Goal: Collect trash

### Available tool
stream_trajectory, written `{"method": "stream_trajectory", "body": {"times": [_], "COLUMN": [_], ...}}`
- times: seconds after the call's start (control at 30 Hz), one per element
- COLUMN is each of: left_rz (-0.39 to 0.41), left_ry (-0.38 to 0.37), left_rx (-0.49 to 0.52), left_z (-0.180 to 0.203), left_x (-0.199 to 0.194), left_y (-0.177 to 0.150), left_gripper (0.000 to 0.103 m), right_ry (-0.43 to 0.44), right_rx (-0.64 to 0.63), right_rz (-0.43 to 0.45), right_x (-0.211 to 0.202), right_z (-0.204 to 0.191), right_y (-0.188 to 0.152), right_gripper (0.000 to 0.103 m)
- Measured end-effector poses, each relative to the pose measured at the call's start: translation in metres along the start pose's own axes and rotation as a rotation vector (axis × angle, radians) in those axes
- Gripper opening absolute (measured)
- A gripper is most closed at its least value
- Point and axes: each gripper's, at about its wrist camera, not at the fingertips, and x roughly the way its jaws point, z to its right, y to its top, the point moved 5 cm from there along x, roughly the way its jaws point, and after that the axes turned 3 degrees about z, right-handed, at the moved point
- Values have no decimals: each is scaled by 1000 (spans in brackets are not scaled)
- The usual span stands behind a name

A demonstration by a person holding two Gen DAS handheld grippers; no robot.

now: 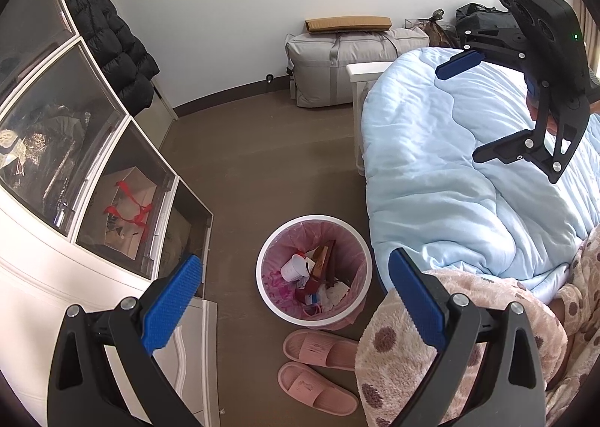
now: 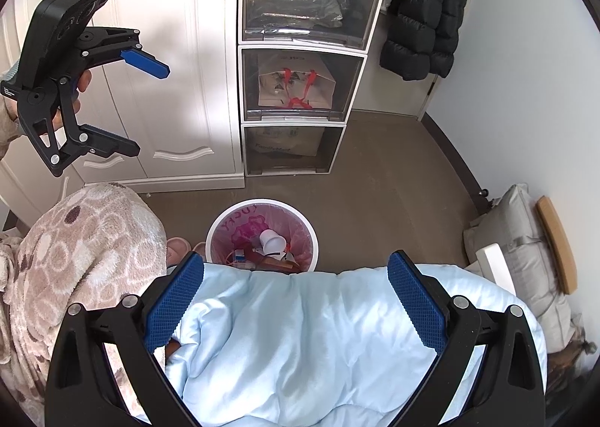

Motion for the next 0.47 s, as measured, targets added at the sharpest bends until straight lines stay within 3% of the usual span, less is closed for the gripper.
{"method": "stream_trajectory", "body": {"times": [0.47], "left_rz": [6], "left_ry": [-11], "left_rx": [19], "left_z": [5], "left_x": [1], "left_y": [1], "left_gripper": [98], "right_ry": [6], "right_rx": [-10], "right_rz": [-4], "right_x": [2], "right_z": [-2], "right_y": [2], "right_gripper": [96]}}
